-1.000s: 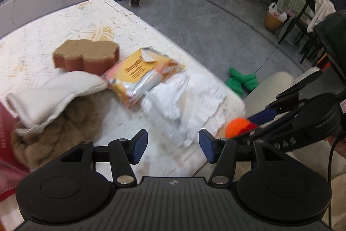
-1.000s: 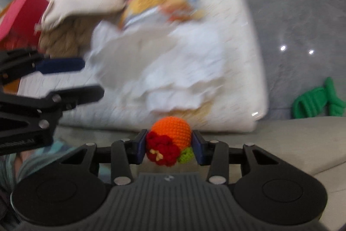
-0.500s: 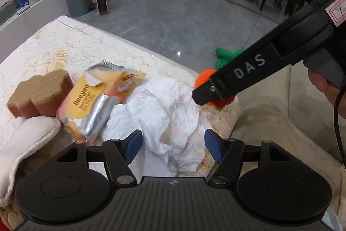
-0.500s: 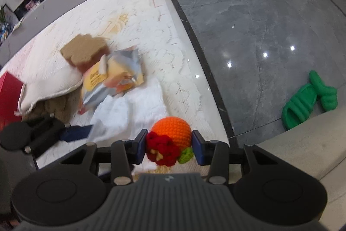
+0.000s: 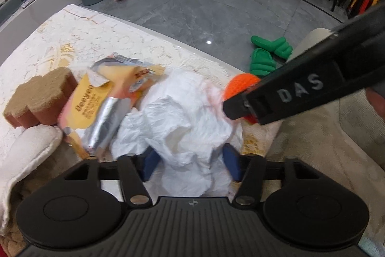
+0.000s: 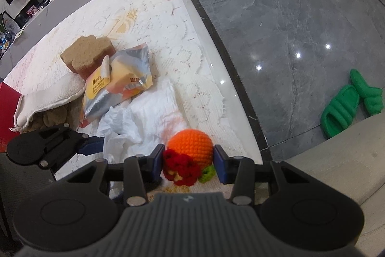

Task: Organize soft objects
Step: 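Grasp the orange crocheted toy with the right tool while the left tool grasps the white tissues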

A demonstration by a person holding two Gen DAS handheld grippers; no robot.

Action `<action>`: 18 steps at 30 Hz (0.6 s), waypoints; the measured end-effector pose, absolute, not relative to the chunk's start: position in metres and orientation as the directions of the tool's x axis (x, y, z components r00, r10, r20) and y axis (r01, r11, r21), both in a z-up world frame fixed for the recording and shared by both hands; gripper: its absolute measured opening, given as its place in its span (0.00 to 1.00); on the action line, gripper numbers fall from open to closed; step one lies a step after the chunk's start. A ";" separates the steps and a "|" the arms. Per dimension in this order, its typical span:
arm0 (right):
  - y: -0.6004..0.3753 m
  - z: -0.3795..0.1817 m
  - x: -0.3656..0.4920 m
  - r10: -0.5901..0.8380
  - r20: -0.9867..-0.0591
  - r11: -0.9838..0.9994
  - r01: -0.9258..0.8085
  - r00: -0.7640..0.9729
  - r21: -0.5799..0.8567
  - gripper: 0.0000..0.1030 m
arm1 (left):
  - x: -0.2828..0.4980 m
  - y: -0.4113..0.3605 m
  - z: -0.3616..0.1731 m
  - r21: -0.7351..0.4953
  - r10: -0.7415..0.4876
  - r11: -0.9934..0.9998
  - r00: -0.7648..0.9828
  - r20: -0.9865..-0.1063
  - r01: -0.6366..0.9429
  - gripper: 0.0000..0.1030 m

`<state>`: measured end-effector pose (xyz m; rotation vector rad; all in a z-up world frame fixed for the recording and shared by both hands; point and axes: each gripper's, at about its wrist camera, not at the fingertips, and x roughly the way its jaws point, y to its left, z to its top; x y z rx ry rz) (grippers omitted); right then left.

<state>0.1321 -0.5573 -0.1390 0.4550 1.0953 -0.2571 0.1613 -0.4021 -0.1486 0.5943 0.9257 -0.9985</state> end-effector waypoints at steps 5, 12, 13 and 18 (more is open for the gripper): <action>-0.550 -0.134 0.131 0.001 -0.897 0.894 0.401 0.443 0.199 0.41 | 0.167 -0.395 -0.146 0.015 -0.449 0.463 0.250 -0.858 0.886 0.30; -0.539 -0.117 0.126 -0.026 -0.886 0.908 0.381 0.464 0.173 0.41 | 0.166 -0.381 -0.127 -0.024 -0.476 0.517 0.265 -0.838 0.856 0.17; -0.538 -0.112 0.124 -0.031 -0.880 0.910 0.377 0.474 0.171 0.41 | 0.167 -0.377 -0.121 -0.027 -0.483 0.520 0.268 -0.833 0.854 0.17; -0.530 -0.089 0.118 -0.069 -0.862 0.922 0.363 0.502 0.137 0.41 | 0.165 -0.360 -0.100 -0.019 -0.496 0.543 0.302 -0.814 0.840 0.16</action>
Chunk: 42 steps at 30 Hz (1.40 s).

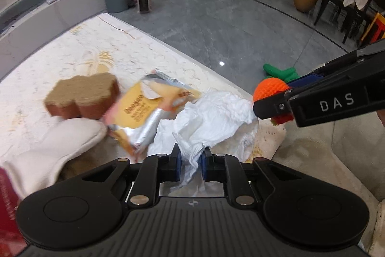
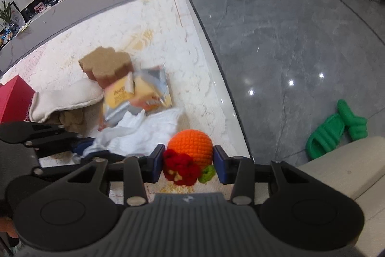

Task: Organize soft objects
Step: 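Grasp the orange crocheted toy with the right tool while the left tool grasps the white tissues, then carry the crocheted toy and tissues into the orange box and open both tools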

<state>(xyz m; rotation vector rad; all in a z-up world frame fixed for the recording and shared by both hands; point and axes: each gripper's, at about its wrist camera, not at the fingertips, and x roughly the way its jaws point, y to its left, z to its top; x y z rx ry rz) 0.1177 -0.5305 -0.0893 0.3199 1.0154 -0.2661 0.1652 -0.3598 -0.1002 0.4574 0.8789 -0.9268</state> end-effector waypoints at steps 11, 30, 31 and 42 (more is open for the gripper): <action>-0.488 -0.070 0.111 -0.015 -0.840 0.938 0.298 0.542 0.176 0.41 | 0.158 -0.310 -0.075 -0.007 -0.506 0.608 0.380 -0.774 0.794 0.16; -0.368 0.004 0.116 0.145 -0.714 0.966 0.057 0.685 0.252 0.42 | 0.141 -0.162 0.009 0.037 -0.460 0.791 0.633 -0.622 0.611 0.14; -0.359 0.009 0.120 0.155 -0.708 0.968 0.036 0.689 0.247 0.42 | 0.142 -0.151 0.016 0.039 -0.452 0.803 0.650 -0.610 0.595 0.14; -0.247 0.049 0.176 0.328 -0.663 0.944 -0.256 0.673 0.207 0.42 | 0.182 -0.030 0.058 -0.012 -0.323 0.919 0.736 -0.594 0.394 0.14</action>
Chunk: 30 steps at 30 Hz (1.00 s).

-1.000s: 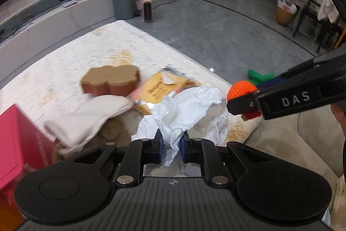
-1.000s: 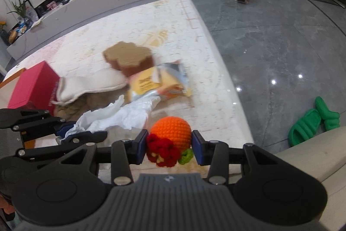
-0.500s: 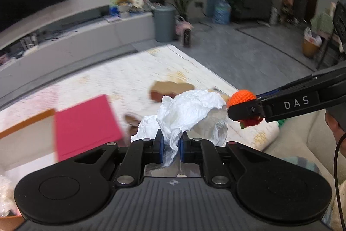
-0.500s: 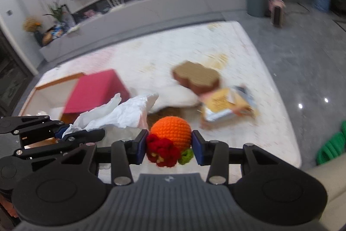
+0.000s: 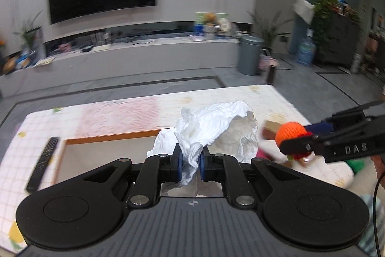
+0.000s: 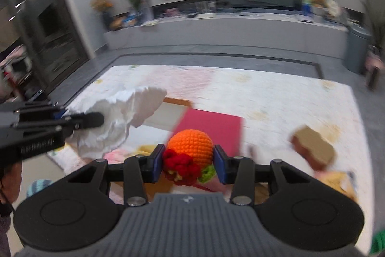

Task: Organize soft objects
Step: 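Carry the crocheted toy and tissues into the orange box and open both tools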

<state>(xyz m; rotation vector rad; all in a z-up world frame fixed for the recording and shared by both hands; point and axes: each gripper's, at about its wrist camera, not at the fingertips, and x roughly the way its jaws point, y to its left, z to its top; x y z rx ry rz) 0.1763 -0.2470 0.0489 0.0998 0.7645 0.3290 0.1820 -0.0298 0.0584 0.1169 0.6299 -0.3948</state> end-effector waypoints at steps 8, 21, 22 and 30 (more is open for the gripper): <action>-0.152 0.035 0.231 0.408 -0.719 0.889 -0.424 0.562 0.172 0.41 | 0.230 0.018 0.032 -0.037 -0.254 0.951 0.708 -0.659 0.307 0.14; -0.071 -0.050 0.337 0.318 -0.869 0.868 -0.485 0.379 0.106 0.41 | 0.285 0.064 -0.048 -0.086 -0.232 0.960 0.580 -0.781 0.267 0.14; -0.065 -0.056 0.343 0.308 -0.876 0.866 -0.490 0.371 0.097 0.41 | 0.289 0.066 -0.053 -0.088 -0.228 0.961 0.570 -0.789 0.262 0.14; -0.050 -0.089 0.373 0.239 -0.914 0.882 -0.467 0.329 0.063 0.41 | 0.304 0.070 -0.073 -0.094 -0.208 0.965 0.500 -0.840 0.244 0.14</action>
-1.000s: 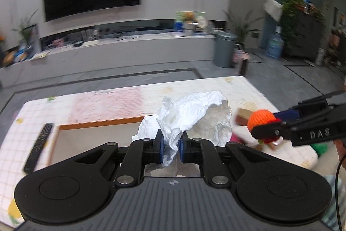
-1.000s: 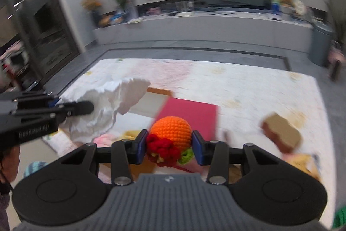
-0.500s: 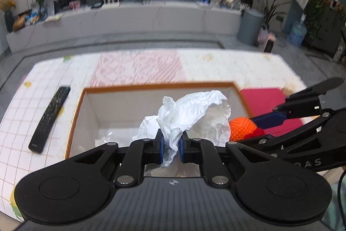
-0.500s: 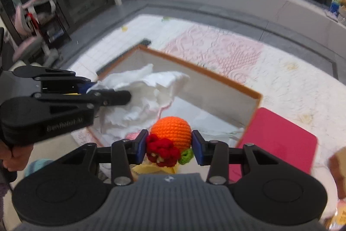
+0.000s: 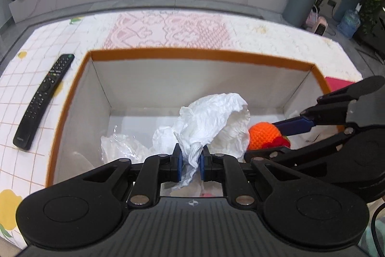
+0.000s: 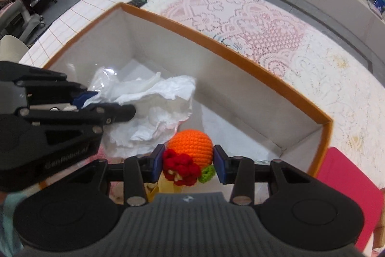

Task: Organize soft objects
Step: 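Carry the crocheted toy and tissues into the orange box and open both tools, then move both tools back over the remaining soft items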

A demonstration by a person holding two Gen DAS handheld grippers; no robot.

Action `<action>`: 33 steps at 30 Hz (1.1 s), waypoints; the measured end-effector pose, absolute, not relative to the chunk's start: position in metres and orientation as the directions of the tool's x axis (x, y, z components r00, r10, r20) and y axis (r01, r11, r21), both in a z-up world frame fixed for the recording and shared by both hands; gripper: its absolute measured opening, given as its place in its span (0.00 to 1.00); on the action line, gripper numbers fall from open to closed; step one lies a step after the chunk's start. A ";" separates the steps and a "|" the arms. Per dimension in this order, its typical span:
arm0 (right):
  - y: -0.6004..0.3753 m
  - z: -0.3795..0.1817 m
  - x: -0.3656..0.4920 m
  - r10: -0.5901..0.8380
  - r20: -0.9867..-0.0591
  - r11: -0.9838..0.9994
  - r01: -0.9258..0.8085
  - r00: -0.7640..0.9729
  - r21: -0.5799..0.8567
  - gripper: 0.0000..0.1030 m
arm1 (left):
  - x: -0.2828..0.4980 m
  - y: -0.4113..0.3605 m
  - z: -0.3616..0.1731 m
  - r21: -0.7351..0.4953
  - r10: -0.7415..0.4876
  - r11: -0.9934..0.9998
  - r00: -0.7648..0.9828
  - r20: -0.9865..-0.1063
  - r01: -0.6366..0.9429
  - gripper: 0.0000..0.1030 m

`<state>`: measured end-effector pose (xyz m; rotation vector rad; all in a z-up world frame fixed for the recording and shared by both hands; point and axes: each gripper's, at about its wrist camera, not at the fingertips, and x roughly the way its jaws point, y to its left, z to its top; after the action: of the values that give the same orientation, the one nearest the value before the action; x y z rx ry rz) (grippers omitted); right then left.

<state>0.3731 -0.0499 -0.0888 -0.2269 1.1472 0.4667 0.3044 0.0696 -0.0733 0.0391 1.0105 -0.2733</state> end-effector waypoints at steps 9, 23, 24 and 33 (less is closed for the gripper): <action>-0.045 -0.106 0.384 0.215 -0.934 0.897 -0.436 0.286 0.073 0.43 | 0.307 0.076 -0.081 -0.116 -0.214 0.967 0.474 -0.854 0.227 0.17; -0.058 -0.084 0.370 0.211 -0.920 0.913 -0.402 0.330 0.065 0.47 | 0.289 0.079 -0.052 -0.153 -0.248 0.963 0.515 -0.821 0.221 0.44; -0.059 -0.081 0.368 0.214 -0.917 0.913 -0.402 0.335 0.066 0.47 | 0.287 0.078 -0.048 -0.151 -0.248 0.963 0.522 -0.816 0.222 0.44; -0.073 -0.046 0.327 0.244 -0.881 0.910 -0.410 0.405 0.063 0.47 | 0.247 0.061 -0.008 -0.086 -0.232 0.963 0.624 -0.746 0.255 0.45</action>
<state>0.3267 -0.0734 -0.0455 -0.1732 1.0785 0.4151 0.2471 0.0607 -0.0080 0.0294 0.8517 -0.2794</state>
